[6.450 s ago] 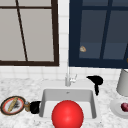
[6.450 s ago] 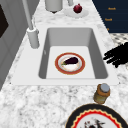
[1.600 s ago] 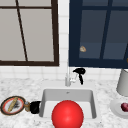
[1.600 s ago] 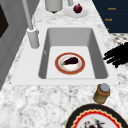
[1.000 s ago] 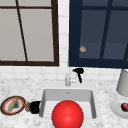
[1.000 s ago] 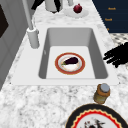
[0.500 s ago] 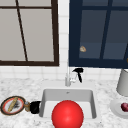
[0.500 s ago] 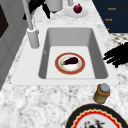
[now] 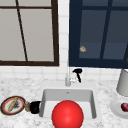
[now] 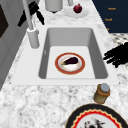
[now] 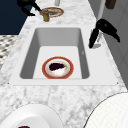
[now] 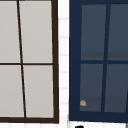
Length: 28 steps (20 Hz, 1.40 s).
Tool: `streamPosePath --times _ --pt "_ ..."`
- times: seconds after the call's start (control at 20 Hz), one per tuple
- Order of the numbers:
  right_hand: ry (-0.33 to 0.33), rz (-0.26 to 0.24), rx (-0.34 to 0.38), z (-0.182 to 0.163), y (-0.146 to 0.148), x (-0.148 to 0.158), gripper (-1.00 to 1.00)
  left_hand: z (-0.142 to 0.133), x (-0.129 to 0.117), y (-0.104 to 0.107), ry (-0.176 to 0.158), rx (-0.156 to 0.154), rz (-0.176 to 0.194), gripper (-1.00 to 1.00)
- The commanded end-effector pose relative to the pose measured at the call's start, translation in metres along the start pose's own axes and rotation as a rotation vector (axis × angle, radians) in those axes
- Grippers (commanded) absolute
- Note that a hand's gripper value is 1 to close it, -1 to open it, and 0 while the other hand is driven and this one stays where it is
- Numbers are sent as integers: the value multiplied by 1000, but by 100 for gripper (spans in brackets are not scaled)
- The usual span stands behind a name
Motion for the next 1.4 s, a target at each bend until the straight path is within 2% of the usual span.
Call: streamPosePath --times 0.0,0.1,0.2,0.25,0.3,0.45,0.75,1.35 --pt "14 15 40 -11 15 2 -100 0 0 0 0 0 0 0" --pt "14 15 60 -17 18 2 -100 0 0 0 0 0 0 0" --pt "1 -14 76 -18 15 -2 -100 0 0 0 0 0 0 0" --pt "-3 -19 80 -18 14 -2 100 0 0 0 0 0 0 0" --pt "-7 -2 70 -21 13 -2 100 0 0 0 0 0 0 0" --pt "-1 -15 80 -31 11 0 100 0 0 0 0 0 0 0" --pt "5 23 159 -29 9 2 100 0 0 0 0 0 0 0" --pt "21 16 135 -28 10 0 100 0 0 0 0 0 0 0"
